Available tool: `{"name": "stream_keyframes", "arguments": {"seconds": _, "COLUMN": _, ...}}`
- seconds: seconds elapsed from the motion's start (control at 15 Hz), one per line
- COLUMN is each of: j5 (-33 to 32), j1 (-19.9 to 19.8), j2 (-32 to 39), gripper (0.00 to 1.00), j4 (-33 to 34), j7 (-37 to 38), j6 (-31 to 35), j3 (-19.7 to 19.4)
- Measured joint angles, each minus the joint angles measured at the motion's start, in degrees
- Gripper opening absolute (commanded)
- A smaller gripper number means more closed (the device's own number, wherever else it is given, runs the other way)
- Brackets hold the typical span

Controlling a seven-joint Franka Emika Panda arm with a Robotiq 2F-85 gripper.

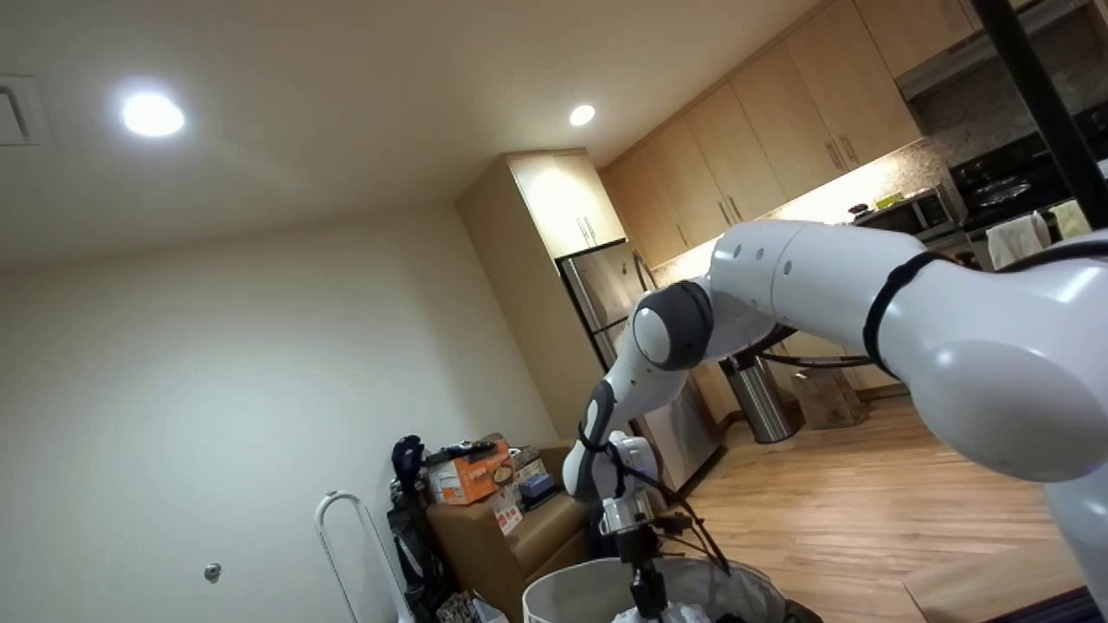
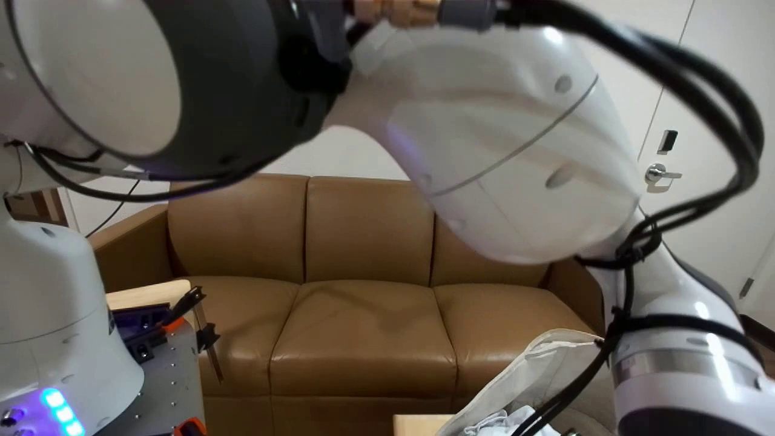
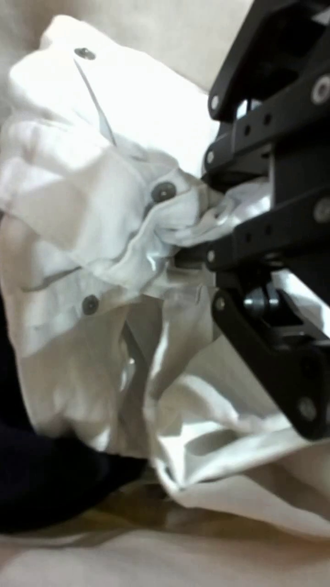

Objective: Remove the white clothing from the laundry bag and place it on the sofa

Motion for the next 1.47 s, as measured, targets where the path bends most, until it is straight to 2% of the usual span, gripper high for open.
{"name": "stream_keyframes", "arguments": {"seconds": 0.2, "j5": -0.22, "j1": 1.90, "j2": -6.73, "gripper": 0.11, "j4": -1.82, "j7": 0.00, "j6": 1.21, "j3": 0.62}}
{"name": "stream_keyframes", "arguments": {"seconds": 0.27, "j5": -0.24, "j1": 2.58, "j2": -9.23, "gripper": 0.22, "j4": -2.96, "j7": 0.00, "j6": 1.15, "j3": 0.86}}
{"name": "stream_keyframes", "arguments": {"seconds": 0.4, "j5": -0.25, "j1": 3.79, "j2": -13.50, "gripper": 0.22, "j4": -5.61, "j7": 0.00, "j6": 1.09, "j3": 1.02}}
{"name": "stream_keyframes", "arguments": {"seconds": 0.47, "j5": -0.25, "j1": 4.11, "j2": -14.80, "gripper": 0.10, "j4": -6.76, "j7": 0.00, "j6": 1.09, "j3": 1.03}}
{"name": "stream_keyframes", "arguments": {"seconds": 0.67, "j5": 0.43, "j1": 5.03, "j2": -15.08, "gripper": 0.11, "j4": -7.51, "j7": -0.06, "j6": 1.03, "j3": -0.44}}
{"name": "stream_keyframes", "arguments": {"seconds": 0.87, "j5": 0.52, "j1": 7.16, "j2": -14.17, "gripper": 0.11, "j4": -5.15, "j7": -0.06, "j6": 1.38, "j3": -2.73}}
{"name": "stream_keyframes", "arguments": {"seconds": 1.07, "j5": -1.68, "j1": 11.20, "j2": -16.36, "gripper": 0.10, "j4": -1.32, "j7": -0.10, "j6": 2.60, "j3": -4.11}}
{"name": "stream_keyframes", "arguments": {"seconds": 1.47, "j5": -11.35, "j1": 20.04, "j2": -24.82, "gripper": 0.10, "j4": 0.09, "j7": -0.09, "j6": 3.29, "j3": -3.94}}
